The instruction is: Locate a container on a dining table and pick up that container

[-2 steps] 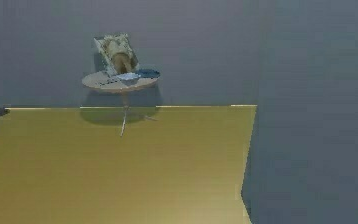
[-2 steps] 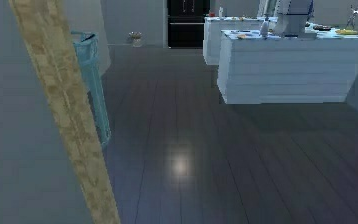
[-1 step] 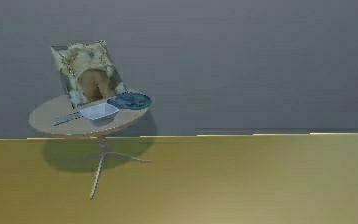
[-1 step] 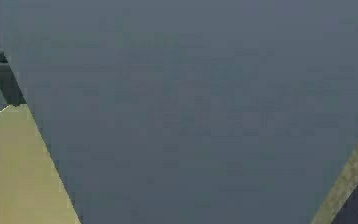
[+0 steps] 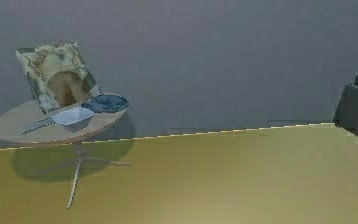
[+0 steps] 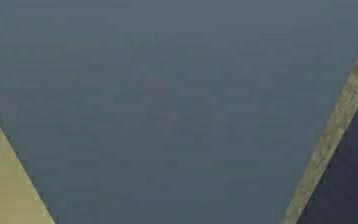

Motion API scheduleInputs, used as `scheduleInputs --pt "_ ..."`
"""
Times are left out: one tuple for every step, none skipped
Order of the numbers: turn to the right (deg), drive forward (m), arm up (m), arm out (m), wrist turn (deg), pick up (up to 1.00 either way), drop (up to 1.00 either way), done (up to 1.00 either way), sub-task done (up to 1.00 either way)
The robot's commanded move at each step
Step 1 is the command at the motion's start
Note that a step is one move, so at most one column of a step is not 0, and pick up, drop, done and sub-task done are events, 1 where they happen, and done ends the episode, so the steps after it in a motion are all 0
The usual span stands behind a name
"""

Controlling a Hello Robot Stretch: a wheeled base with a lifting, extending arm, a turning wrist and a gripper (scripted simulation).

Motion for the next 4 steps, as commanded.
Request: scheduleInputs --pt "0.0 0.80 0.00 0.00 0.0 0.00 0.00 0.00 0.00" --pt "-45.0 0.00 0.00 0.00 0.0 0.00 0.00 0.00 0.00" --pt "-45.0 0.00 0.00 0.00 0.0 0.00 0.00 0.00 0.00" --pt "-6.0 0.00 0.00 0.00 0.0 0.00 0.00 0.00 0.00"
